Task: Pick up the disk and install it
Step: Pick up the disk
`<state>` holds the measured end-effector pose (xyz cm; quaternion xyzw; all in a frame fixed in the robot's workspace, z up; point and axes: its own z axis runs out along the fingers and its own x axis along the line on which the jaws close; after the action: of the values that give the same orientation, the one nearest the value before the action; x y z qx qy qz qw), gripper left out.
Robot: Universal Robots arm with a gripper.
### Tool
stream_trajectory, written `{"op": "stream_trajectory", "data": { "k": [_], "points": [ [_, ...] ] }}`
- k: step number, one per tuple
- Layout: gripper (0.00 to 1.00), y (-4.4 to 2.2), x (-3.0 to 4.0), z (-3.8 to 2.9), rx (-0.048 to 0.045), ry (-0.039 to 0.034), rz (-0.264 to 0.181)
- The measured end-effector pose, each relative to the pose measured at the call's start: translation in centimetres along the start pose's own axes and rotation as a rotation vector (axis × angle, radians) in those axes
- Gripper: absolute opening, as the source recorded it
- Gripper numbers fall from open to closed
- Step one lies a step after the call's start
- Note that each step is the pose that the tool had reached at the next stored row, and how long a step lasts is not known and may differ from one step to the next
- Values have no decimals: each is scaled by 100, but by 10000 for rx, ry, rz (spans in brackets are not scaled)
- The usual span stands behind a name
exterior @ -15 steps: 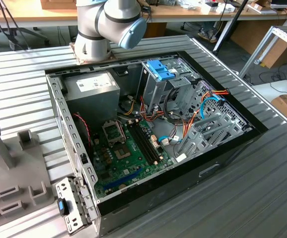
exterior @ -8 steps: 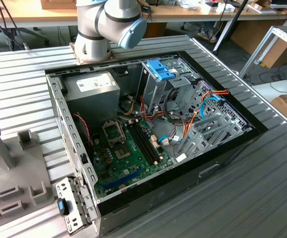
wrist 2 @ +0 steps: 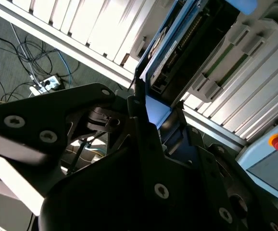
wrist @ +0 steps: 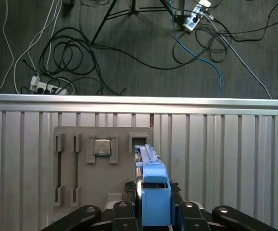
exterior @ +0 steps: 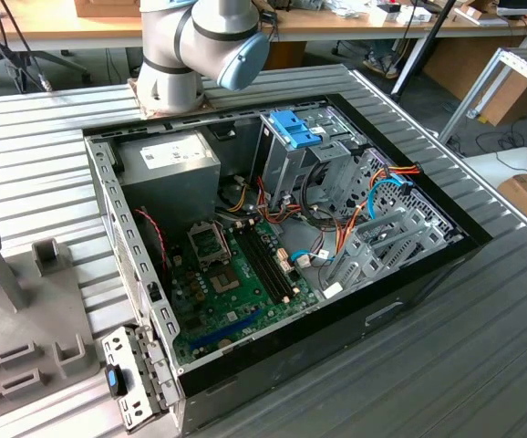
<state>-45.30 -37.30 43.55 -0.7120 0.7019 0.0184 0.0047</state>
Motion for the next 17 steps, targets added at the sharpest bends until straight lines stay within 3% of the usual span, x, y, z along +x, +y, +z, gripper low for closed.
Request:
{"op": "stream_trajectory", "data": {
  "k": [11,17],
  "points": [
    [36,0,-4,-11,-2,17,0],
    [36,1,-6,-56,-2,19,0]
  ]
}}
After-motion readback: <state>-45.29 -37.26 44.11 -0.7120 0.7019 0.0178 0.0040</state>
